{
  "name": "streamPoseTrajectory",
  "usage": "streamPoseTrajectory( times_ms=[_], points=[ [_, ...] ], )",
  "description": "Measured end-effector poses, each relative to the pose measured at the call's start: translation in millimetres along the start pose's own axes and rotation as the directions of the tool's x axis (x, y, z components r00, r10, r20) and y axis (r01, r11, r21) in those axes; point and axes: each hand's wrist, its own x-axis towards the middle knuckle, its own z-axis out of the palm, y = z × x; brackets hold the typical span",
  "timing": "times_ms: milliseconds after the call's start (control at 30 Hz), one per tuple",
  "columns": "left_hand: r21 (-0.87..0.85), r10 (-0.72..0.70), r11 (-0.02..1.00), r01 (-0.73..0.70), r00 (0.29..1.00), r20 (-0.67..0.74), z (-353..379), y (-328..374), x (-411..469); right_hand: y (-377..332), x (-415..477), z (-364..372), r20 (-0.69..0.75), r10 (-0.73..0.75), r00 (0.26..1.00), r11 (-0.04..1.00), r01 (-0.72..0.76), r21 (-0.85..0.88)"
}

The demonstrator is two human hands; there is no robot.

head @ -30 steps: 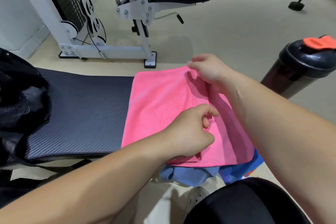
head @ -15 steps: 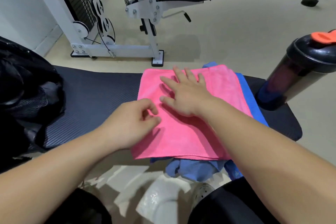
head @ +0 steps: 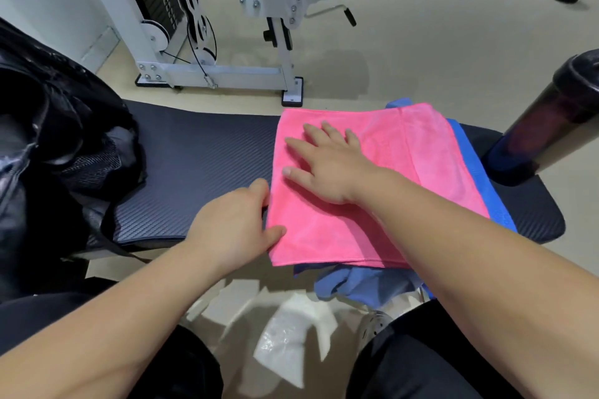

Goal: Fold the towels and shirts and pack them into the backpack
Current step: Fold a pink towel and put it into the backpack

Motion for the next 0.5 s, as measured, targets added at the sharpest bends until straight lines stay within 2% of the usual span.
streamPoseTrajectory(
  times_ms=[167,367,500],
  points=[
    [-0.043,0.138,0.989,-0.142,0.988,-0.071,4,-4,3,-33,29,-3,0.014,0.007,1.000,0.999,-0.006,-0.041],
    [-0.113,0.216,0.972,-0.208,0.974,0.064,11,-9,3,-36,51,0,0.025,0.152,0.988,0.984,-0.149,-0.093],
    [-0.183,0.224,0.960,-0.213,0.974,0.038,9,-9,6,-37,50,3,0.000,0.171,0.985,0.984,-0.171,-0.054]
  ],
)
